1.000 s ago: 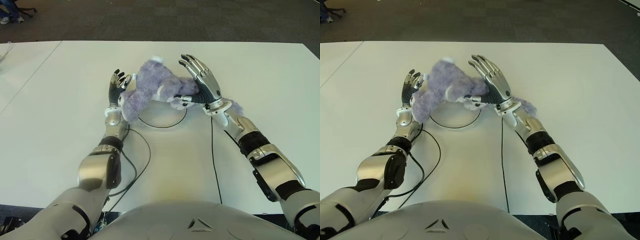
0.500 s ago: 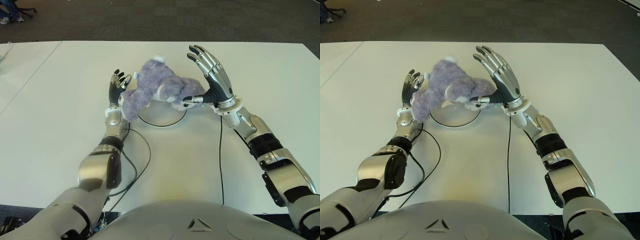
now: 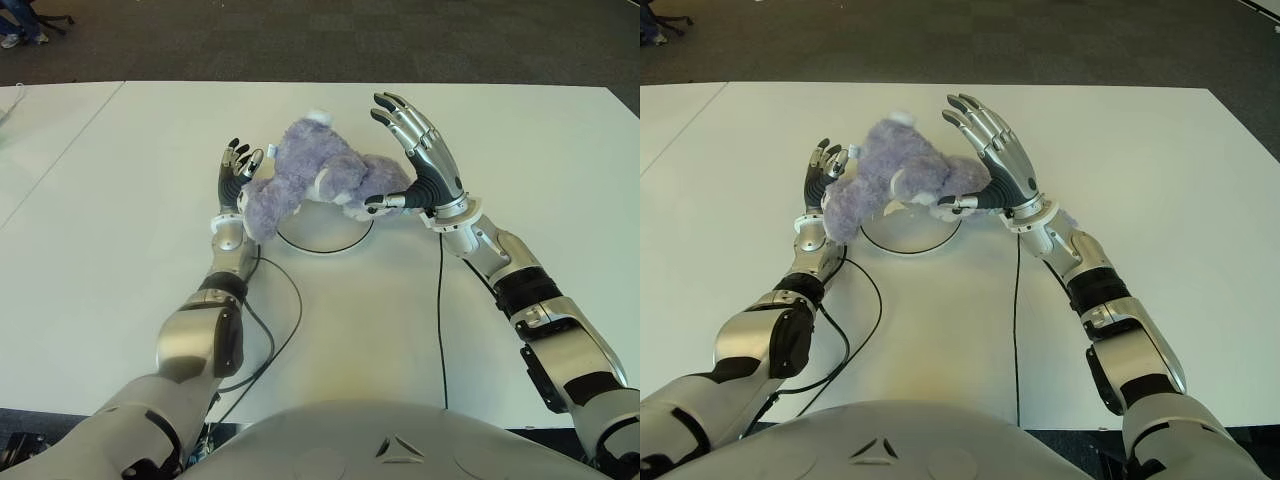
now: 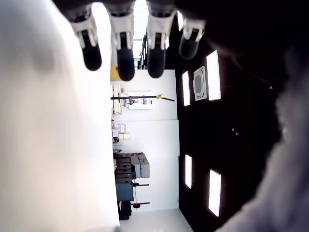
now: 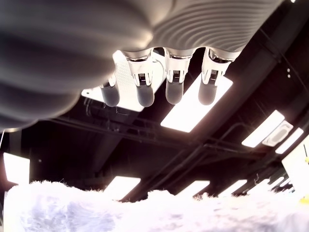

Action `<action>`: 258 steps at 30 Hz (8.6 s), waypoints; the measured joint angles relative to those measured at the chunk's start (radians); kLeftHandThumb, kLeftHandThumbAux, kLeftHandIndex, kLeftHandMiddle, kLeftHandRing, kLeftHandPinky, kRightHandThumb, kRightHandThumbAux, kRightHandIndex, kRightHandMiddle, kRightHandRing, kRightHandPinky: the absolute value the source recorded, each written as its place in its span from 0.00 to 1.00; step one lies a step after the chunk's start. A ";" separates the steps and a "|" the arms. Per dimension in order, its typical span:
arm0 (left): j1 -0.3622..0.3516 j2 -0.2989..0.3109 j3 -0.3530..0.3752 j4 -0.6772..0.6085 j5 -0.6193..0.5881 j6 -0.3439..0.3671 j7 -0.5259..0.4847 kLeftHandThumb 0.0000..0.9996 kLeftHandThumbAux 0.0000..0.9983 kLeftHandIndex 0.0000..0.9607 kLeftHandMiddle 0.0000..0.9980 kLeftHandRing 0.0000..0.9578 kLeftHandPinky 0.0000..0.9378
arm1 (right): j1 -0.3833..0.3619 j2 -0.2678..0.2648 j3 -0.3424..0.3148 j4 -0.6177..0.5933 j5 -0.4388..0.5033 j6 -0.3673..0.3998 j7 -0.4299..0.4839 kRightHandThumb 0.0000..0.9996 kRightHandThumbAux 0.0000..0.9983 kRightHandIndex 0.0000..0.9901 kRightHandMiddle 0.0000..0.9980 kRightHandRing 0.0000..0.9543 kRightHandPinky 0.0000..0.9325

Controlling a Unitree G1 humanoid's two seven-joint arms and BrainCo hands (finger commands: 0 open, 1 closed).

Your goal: Put the doll into the plate.

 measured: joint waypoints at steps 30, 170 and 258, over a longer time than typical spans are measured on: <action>-0.001 -0.002 -0.001 0.000 0.003 0.001 0.004 0.00 0.44 0.09 0.14 0.14 0.10 | -0.103 -0.032 -0.071 0.165 0.092 -0.067 0.100 0.00 0.37 0.00 0.04 0.06 0.05; -0.001 -0.015 0.002 -0.002 -0.001 -0.008 0.001 0.00 0.45 0.09 0.16 0.16 0.13 | -0.074 0.287 -0.683 0.694 0.741 0.147 0.666 0.00 0.63 0.10 0.11 0.09 0.10; 0.000 -0.014 -0.020 -0.002 0.021 -0.007 0.024 0.00 0.46 0.07 0.16 0.16 0.16 | -0.073 0.285 -0.669 0.694 0.736 0.175 0.652 0.00 0.89 0.11 0.14 0.13 0.15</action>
